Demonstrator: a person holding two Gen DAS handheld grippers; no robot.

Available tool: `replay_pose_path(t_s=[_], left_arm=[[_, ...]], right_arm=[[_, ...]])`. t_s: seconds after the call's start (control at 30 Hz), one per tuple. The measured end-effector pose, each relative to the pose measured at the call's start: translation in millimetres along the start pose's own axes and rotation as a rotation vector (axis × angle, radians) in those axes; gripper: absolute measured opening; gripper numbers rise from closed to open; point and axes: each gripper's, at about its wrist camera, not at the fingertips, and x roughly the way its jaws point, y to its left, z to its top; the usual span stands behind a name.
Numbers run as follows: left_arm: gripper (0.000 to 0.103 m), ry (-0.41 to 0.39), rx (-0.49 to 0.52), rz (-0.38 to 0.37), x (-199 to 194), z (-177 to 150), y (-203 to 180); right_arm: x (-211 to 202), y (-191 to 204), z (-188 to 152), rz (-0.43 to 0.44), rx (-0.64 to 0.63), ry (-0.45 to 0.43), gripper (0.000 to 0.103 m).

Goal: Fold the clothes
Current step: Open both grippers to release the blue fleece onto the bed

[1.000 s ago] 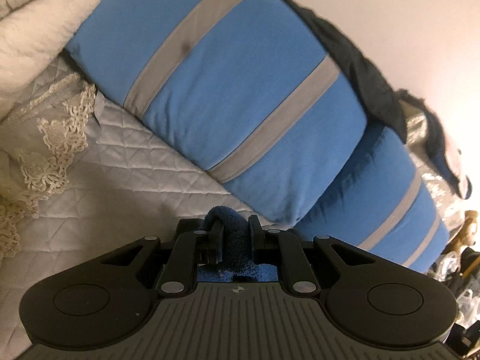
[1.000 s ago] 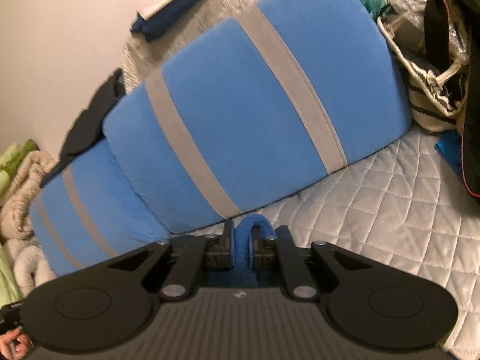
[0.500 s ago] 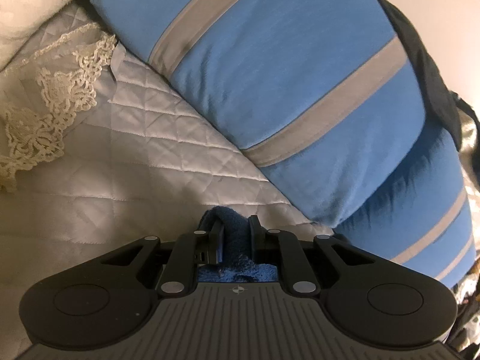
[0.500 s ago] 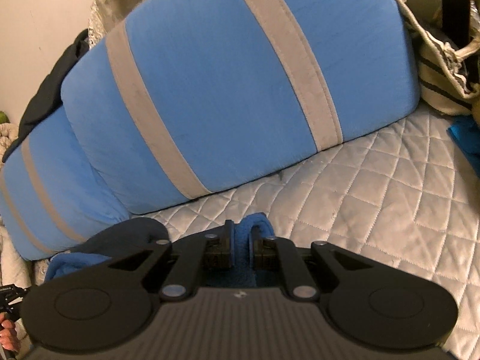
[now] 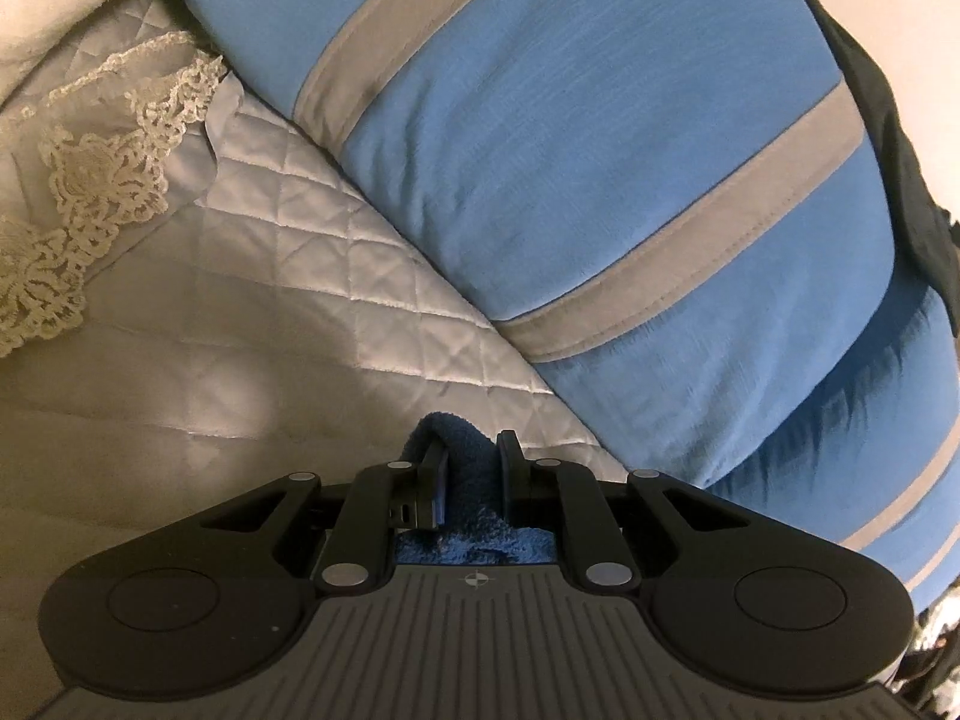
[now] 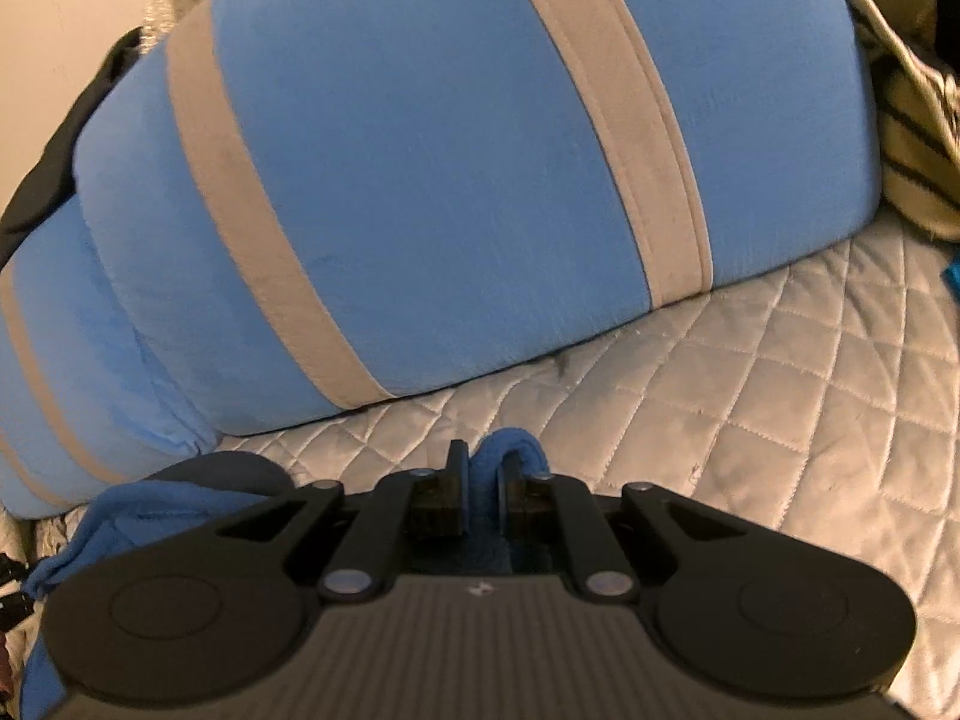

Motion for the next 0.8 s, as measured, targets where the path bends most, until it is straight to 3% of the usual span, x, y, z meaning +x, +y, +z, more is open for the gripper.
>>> replay_pose_path(t_s=[0.17,0.23,0.27,0.33,0.4,0.43,0.47,0.53,0.67,0.73,0.8], left_arm=[[0.017,0.009,-0.026,-0.014,5,0,5],[0.017,0.019,-0.072,-0.040,5,3,9],[0.018,0.027,-0.101,-0.057,5,5,12],[0.020,0.047,-0.172,-0.090,5,10,16],[0.029,0.045,-0.250,-0.146,3,13,19],[0.040,0.042,-0.289,-0.177,1,14,20],[0.056,0.023,-0.315,-0.204,-2,16,20],[0.077,-0.052,-0.340,-0.251,-12,20,16],[0.081,-0.151,-0.254,-0.202,-36,30,-4],[0.081,-0.169,-0.126,-0.111,-45,30,-21],[0.081,-0.168,0.072,-0.038,-51,18,-43]], right_arm=[[12,1,-3,-0.003,-0.022,0.003,0.010],[14,-2,-3,0.016,-0.010,0.007,0.018],[13,-4,-2,0.035,0.006,0.008,0.040],[9,-7,1,0.093,0.045,0.000,0.060],[-3,-6,4,0.134,0.067,-0.069,0.095],[-10,-5,6,0.148,0.069,-0.118,0.100],[-16,-4,9,0.170,0.078,-0.146,0.102],[-23,-1,15,0.205,0.085,-0.167,0.102],[-37,25,18,0.171,-0.060,-0.187,0.102],[-43,40,14,0.153,-0.144,-0.189,0.102],[-48,54,10,0.133,-0.230,-0.183,0.102]])
